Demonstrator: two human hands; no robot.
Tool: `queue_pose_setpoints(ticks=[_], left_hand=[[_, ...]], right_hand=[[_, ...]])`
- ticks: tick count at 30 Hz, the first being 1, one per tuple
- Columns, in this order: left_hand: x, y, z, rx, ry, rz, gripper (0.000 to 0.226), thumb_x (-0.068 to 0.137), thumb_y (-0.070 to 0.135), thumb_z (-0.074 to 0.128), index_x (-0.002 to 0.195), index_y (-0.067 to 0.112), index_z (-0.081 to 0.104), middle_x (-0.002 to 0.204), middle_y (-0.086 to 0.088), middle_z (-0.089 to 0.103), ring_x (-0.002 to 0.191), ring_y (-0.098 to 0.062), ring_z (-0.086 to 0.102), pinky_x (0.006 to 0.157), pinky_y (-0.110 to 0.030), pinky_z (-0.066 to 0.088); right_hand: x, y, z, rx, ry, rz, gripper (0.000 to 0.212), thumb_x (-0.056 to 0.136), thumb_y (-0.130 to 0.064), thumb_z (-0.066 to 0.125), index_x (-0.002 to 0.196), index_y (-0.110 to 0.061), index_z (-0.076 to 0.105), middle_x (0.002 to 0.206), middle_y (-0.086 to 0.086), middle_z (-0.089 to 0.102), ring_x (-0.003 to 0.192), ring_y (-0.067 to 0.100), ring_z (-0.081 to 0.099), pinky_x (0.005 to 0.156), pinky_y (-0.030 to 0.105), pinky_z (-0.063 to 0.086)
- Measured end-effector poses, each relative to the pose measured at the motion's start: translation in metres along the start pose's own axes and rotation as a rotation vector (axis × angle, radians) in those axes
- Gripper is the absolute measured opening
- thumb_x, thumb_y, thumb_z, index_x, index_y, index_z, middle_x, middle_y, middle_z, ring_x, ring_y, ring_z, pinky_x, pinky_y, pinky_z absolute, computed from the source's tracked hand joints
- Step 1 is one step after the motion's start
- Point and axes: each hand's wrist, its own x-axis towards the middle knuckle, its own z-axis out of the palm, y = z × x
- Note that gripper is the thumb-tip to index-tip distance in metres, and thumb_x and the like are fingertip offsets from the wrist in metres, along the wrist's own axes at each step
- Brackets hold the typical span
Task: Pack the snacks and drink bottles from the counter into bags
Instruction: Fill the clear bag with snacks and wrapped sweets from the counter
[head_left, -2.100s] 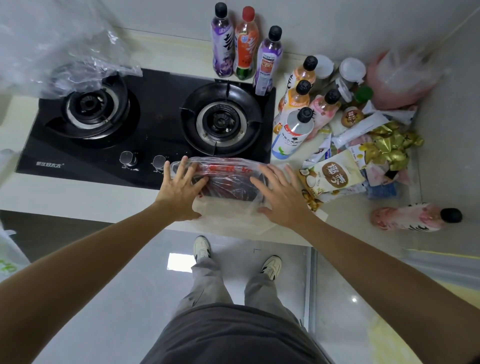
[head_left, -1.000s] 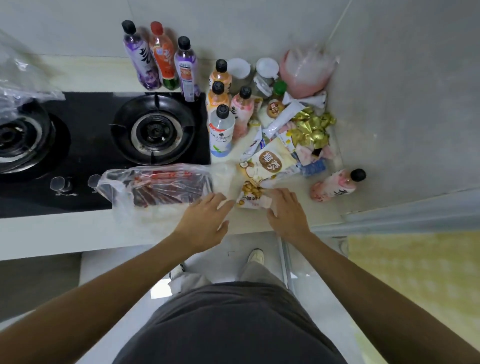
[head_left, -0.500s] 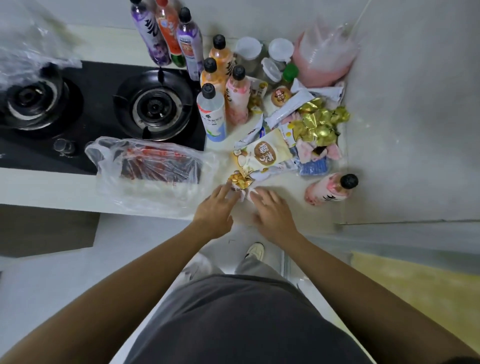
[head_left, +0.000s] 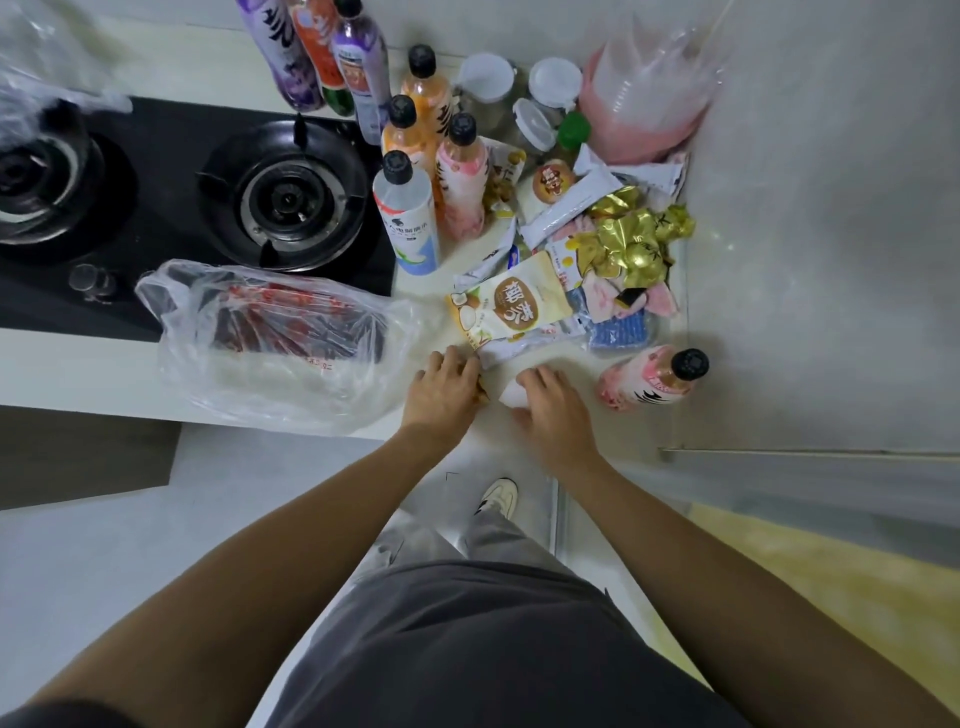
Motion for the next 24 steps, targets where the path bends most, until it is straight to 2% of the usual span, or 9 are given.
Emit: queue_pose_setpoints(ticks=[4, 8, 11, 17, 21, 24], left_hand=[[-0.005, -0.005, -0.005, -0.025, 0.024, 0.026, 0.052, 0.084, 0.024, 0.073, 0.13, 0.01, 0.053, 0.119, -0.014, 0.053, 0.106, -0.034, 0.054, 0.074, -0.038, 0.043], [-0.024, -0.016, -0.027, -0.114, 0.103, 0.07, 0.046, 0.077, 0.03, 0.074, 0.117, 0.013, 0.059, 0.111, -0.01, 0.055, 0.099, -0.032, 0.057, 0.074, -0.041, 0.05], [-0.044, -0.045, -0.05, -0.139, 0.168, 0.047, 0.044, 0.079, 0.034, 0.072, 0.117, 0.017, 0.059, 0.111, -0.007, 0.055, 0.099, -0.031, 0.057, 0.078, -0.044, 0.052], [-0.059, -0.148, -0.083, -0.155, 0.15, -0.147, 0.054, 0.082, 0.038, 0.075, 0.126, 0.018, 0.053, 0.118, -0.009, 0.053, 0.112, -0.033, 0.054, 0.089, -0.045, 0.052], [-0.043, -0.189, -0.09, -0.133, 0.102, -0.196, 0.056, 0.085, 0.041, 0.072, 0.131, 0.016, 0.051, 0.127, -0.012, 0.053, 0.122, -0.035, 0.051, 0.093, -0.048, 0.051], [-0.034, -0.211, -0.09, -0.1, 0.044, -0.195, 0.059, 0.084, 0.041, 0.072, 0.132, 0.017, 0.05, 0.132, -0.012, 0.052, 0.125, -0.037, 0.051, 0.097, -0.05, 0.051]], right_hand=[[0.001, -0.004, -0.003, 0.112, 0.032, 0.027, 0.031, 0.086, -0.011, 0.074, 0.115, -0.01, 0.063, 0.112, 0.008, 0.06, 0.104, 0.029, 0.055, 0.073, 0.042, 0.053], [0.007, -0.027, -0.014, 0.24, 0.186, 0.002, 0.029, 0.088, -0.017, 0.07, 0.115, -0.011, 0.064, 0.114, 0.006, 0.059, 0.108, 0.028, 0.057, 0.078, 0.037, 0.051], [0.019, -0.059, -0.023, 0.33, 0.248, -0.067, 0.026, 0.09, -0.021, 0.066, 0.115, -0.012, 0.064, 0.113, 0.005, 0.058, 0.11, 0.028, 0.058, 0.082, 0.037, 0.051], [0.054, -0.153, -0.016, 0.3, 0.203, -0.262, 0.03, 0.086, -0.013, 0.072, 0.114, -0.009, 0.064, 0.11, 0.007, 0.057, 0.104, 0.029, 0.058, 0.085, 0.036, 0.049], [0.078, -0.195, 0.005, 0.157, 0.117, -0.23, 0.034, 0.082, -0.015, 0.075, 0.114, -0.011, 0.064, 0.112, 0.007, 0.056, 0.101, 0.031, 0.059, 0.082, 0.045, 0.05], [0.09, -0.214, 0.019, 0.055, 0.058, -0.18, 0.034, 0.081, -0.019, 0.073, 0.114, -0.016, 0.064, 0.113, 0.004, 0.055, 0.104, 0.028, 0.06, 0.085, 0.045, 0.044]])
